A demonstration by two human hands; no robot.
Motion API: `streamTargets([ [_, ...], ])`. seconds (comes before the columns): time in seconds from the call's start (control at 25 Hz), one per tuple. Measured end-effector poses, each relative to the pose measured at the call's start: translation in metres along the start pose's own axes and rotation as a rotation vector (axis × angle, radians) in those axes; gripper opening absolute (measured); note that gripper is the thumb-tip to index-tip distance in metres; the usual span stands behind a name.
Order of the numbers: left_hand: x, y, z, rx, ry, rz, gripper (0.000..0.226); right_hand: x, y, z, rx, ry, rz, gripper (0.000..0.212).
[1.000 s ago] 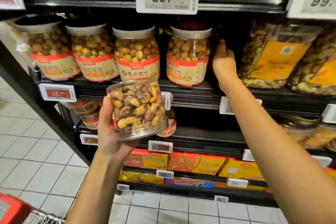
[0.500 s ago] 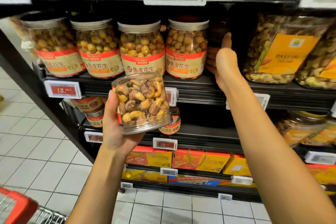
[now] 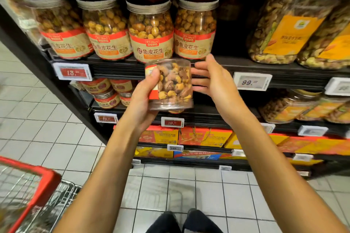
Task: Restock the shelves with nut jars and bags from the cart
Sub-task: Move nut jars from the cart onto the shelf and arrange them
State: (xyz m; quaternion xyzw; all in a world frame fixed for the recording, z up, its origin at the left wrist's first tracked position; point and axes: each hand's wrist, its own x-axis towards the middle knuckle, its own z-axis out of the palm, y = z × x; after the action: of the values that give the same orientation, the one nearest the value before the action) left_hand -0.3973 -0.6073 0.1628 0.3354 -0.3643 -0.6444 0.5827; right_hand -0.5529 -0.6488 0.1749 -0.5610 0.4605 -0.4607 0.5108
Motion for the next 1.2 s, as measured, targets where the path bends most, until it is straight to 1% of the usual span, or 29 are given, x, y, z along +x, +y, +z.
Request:
streamTargets([
  [0.04,0.000,0.000,0.003,0.139,-0.003,-0.041,0.039,-0.008,0.001,0.004,-0.043,-0.082,0.003,0.044],
  [0.08,0.000,0.001,0.007,0.257,-0.029,-0.085,0.042,-0.014,0.001,0.008,-0.038,-0.117,-0.024,0.048],
  [0.12,0.000,0.001,0.012,0.341,-0.055,-0.124,0.044,-0.020,0.001,0.012,0.027,-0.089,-0.036,0.051],
  [0.16,0.000,0.001,0.017,0.374,-0.069,-0.157,0.046,-0.026,0.002,0.014,0.135,-0.022,0.013,0.055],
  [0.2,0.000,-0.003,0.019,0.374,-0.068,-0.166,0.047,-0.031,0.006,0.015,0.244,0.066,0.095,0.059],
  [0.24,0.000,-0.007,0.019,0.345,-0.042,-0.133,0.045,-0.035,0.011,0.012,0.358,0.125,0.189,0.063],
  [0.28,0.000,-0.011,0.015,0.339,0.017,-0.018,0.039,-0.036,0.016,0.007,0.473,0.135,0.296,0.066],
  [0.32,-0.002,-0.013,0.009,0.457,0.069,0.165,0.035,-0.037,0.018,0.000,0.562,0.111,0.410,0.067],
  [0.36,-0.004,-0.015,0.001,0.718,0.065,0.369,0.040,-0.036,0.018,-0.007,0.603,0.068,0.532,0.069],
  [0.4,-0.006,-0.019,-0.007,0.999,-0.028,0.529,0.053,-0.037,0.016,-0.013,0.616,-0.004,0.637,0.071],
  [0.44,-0.007,-0.022,-0.012,1.254,-0.160,0.625,0.069,-0.038,0.015,-0.017,0.592,-0.091,0.706,0.073],
  [0.48,-0.006,-0.025,-0.013,1.434,-0.294,0.666,0.081,-0.040,0.016,-0.020,0.543,-0.155,0.736,0.074],
  [0.52,-0.004,-0.026,-0.011,1.554,-0.407,0.728,0.087,-0.042,0.017,-0.022,0.496,-0.202,0.747,0.073],
  [0.6,0.002,-0.026,-0.006,1.711,-0.547,0.856,0.086,-0.040,0.017,-0.028,0.472,-0.260,0.784,0.075],
  [0.64,0.006,-0.024,-0.004,1.710,-0.590,0.871,0.084,-0.039,0.017,-0.032,0.511,-0.265,0.790,0.079],
  [0.68,0.008,-0.025,-0.005,1.618,-0.594,0.813,0.082,-0.037,0.017,-0.038,0.573,-0.274,0.769,0.083],
  [0.72,0.005,-0.026,-0.006,1.433,-0.555,0.659,0.079,-0.035,0.018,-0.043,0.619,-0.276,0.726,0.086],
  [0.76,-0.004,-0.029,-0.004,1.164,-0.472,0.446,0.074,-0.036,0.020,-0.046,0.622,-0.238,0.670,0.085],
  [0.8,-0.012,-0.035,-0.002,0.886,-0.350,0.243,0.070,-0.040,0.025,-0.045,0.583,-0.150,0.599,0.078],
  [0.84,-0.019,-0.045,-0.001,0.688,-0.205,0.099,0.065,-0.049,0.035,-0.042,0.517,-0.031,0.504,0.067],
  [0.88,-0.022,-0.056,-0.001,0.591,-0.073,0.023,0.057,-0.060,0.045,-0.035,0.416,0.087,0.404,0.055],
  [0.92,-0.022,-0.066,-0.004,0.539,0.014,-0.023,0.047,-0.072,0.055,-0.026,0.305,0.165,0.319,0.046],
  [0.96,-0.021,-0.071,-0.003,0.483,0.075,-0.073,0.042,-0.084,0.064,-0.018,0.212,0.188,0.258,0.041],
  [1.0,-0.018,-0.072,-0.003,0.418,0.104,-0.145,0.045,-0.093,0.072,-0.011,0.155,0.173,0.220,0.038],
  [1.08,-0.016,-0.069,-0.008,0.350,0.127,-0.289,0.068,-0.098,0.078,-0.006,0.136,0.143,0.202,0.035],
  [1.16,-0.016,-0.070,-0.016,0.379,0.065,-0.349,0.083,-0.090,0.080,-0.009,0.167,0.123,0.220,0.033],
  [1.2,-0.018,-0.073,-0.019,0.403,0.040,-0.353,0.084,-0.086,0.081,-0.011,0.171,0.104,0.234,0.033],
])
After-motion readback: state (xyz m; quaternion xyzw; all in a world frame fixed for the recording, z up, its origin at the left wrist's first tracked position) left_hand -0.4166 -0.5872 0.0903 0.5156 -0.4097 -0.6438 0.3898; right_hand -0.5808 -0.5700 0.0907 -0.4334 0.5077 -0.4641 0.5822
